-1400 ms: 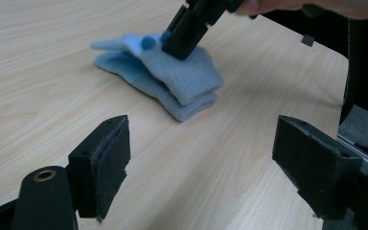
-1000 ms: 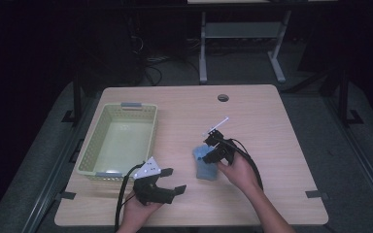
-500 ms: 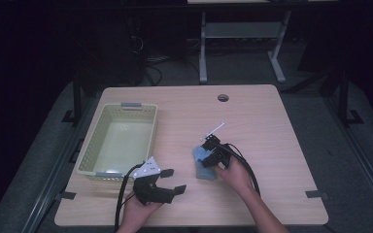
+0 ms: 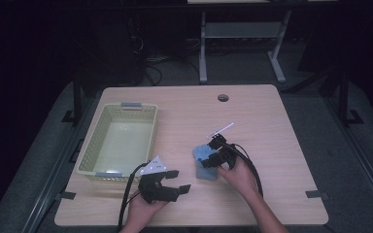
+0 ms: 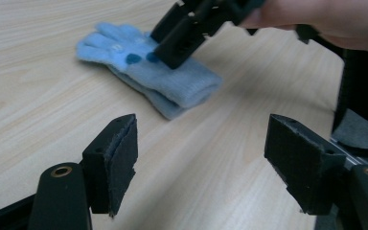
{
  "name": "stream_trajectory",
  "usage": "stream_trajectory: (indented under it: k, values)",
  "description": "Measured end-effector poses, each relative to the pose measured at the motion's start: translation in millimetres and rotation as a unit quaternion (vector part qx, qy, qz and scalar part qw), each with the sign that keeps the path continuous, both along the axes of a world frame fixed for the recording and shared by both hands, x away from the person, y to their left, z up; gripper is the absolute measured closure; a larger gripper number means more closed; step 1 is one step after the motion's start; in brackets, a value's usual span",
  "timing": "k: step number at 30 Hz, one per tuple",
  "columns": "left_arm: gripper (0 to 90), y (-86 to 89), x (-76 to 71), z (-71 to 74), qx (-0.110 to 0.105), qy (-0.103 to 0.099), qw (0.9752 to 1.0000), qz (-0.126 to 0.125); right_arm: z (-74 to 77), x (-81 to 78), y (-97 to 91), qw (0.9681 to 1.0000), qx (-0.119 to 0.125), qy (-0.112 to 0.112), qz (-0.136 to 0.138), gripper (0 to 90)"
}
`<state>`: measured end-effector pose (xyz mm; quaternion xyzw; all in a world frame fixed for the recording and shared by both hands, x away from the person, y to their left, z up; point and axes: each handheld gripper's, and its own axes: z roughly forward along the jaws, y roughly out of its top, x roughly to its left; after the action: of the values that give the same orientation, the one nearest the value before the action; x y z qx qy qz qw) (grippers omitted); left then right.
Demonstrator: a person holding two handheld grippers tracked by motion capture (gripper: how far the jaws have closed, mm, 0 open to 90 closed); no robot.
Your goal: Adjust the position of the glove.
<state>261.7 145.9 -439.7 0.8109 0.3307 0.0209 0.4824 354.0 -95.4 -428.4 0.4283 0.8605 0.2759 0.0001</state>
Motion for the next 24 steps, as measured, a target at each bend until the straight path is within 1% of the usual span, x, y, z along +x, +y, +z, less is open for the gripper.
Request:
stream_trajectory:
  k: [1, 2, 3, 4, 5, 6, 7, 8, 9, 10, 11, 12, 13, 14, 16, 20, 21, 22, 23, 24]
  values:
    - [27.0, -1.7, 2.8, 1.5, -0.001, 0.004, 1.0000, 0.002, 1.9, -2.6, -4.3, 0.9999, 0.007, -0.001, -0.007, 49.8]
    - [27.0, -1.7, 2.8, 1.5, -0.001, 0.004, 1.0000, 0.002, 1.9, -2.6, -4.3, 0.9999, 0.007, -0.001, -0.007, 49.8]
    - [27.0, -3.9, 5.4, 3.1, 0.002, 0.002, 0.9999, 0.010, 3.8, -4.6, -9.8, 0.9997, 0.020, 0.003, -0.013, 47.9]
    - [27.0, -5.7, 7.0, 3.7, -0.003, 0.009, 0.9998, 0.017, 4.5, -5.2, -12.9, 0.9995, 0.027, 0.003, -0.017, 46.4]
    - [26.9, -6.4, 9.7, 4.2, -0.003, 0.013, 0.9997, 0.019, 5.2, -5.7, -16.0, 0.9992, 0.034, 0.004, -0.021, 44.7]
    - [26.9, -6.4, 9.7, 4.2, -0.003, 0.013, 0.9997, 0.019, 5.2, -5.7, -16.0, 0.9992, 0.034, 0.004, -0.021, 44.7]
    - [26.9, -9.0, 14.5, 4.5, -0.006, 0.020, 0.9995, 0.025, 5.9, -7.0, -21.9, 0.9987, 0.042, 0.004, -0.030, 40.2]
    - [26.9, -10.7, 17.3, 4.4, -0.005, 0.025, 0.9993, 0.028, 6.1, -7.7, -23.5, 0.9986, 0.041, 0.006, -0.032, 40.0]
    - [26.9, -12.3, 20.3, 4.1, -0.008, 0.036, 0.9989, 0.030, 6.3, -8.8, -25.6, 0.9984, 0.044, 0.007, -0.035, 39.4]
    - [26.9, -13.7, 23.7, 3.1, -0.015, 0.049, 0.9982, 0.031, 6.1, -9.7, -28.3, 0.9981, 0.049, 0.004, -0.037, 38.7]
    - [27.1, -15.1, 27.1, 1.8, -0.023, 0.063, 0.9972, 0.032, 6.0, -10.7, -30.5, 0.9977, 0.054, 0.006, -0.040, 38.6]
    - [29.6, -16.5, 30.2, 0.3, -0.029, 0.074, 0.9964, 0.031, 5.2, -11.3, -32.7, 0.9973, 0.059, 0.010, -0.042, 37.7]
    - [31.0, -16.5, 30.2, 0.3, -0.029, 0.074, 0.9964, 0.031, 4.4, -12.1, -34.9, 0.9970, 0.062, 0.012, -0.044, 37.1]
    - [30.0, -19.5, 35.6, -2.8, -0.028, 0.089, 0.9948, 0.040, 3.6, -12.8, -36.6, 0.9967, 0.065, 0.014, -0.046, 37.1]
    - [29.2, -21.3, 41.6, -6.1, -0.031, 0.111, 0.9923, 0.043, 1.3, -14.4, -40.7, 0.9963, 0.070, 0.013, -0.047, 36.1]
    - [28.9, -23.8, 50.3, -9.4, -0.034, 0.130, 0.9897, 0.050, -3.4, -16.8, -49.2, 0.9944, 0.085, 0.019, -0.060, 35.1]
    - [29.0, -23.8, 50.3, -9.4, -0.034, 0.130, 0.9897, 0.050, -3.4, -16.8, -49.2, 0.9944, 0.085, 0.019, -0.060, 35.1]
    - [29.0, -24.8, 52.3, -10.2, -0.037, 0.136, 0.9887, 0.053, -4.6, -17.4, -51.1, 0.9939, 0.088, 0.019, -0.063, 34.9]
    - [29.1, -26.5, 55.8, -11.8, -0.037, 0.145, 0.9871, 0.056, -6.2, -17.8, -54.4, 0.9932, 0.093, 0.019, -0.068, 34.9]
    - [29.2, -27.2, 57.5, -12.7, -0.037, 0.151, 0.9863, 0.055, -6.5, -18.1, -56.0, 0.9928, 0.097, 0.015, -0.069, 35.1]
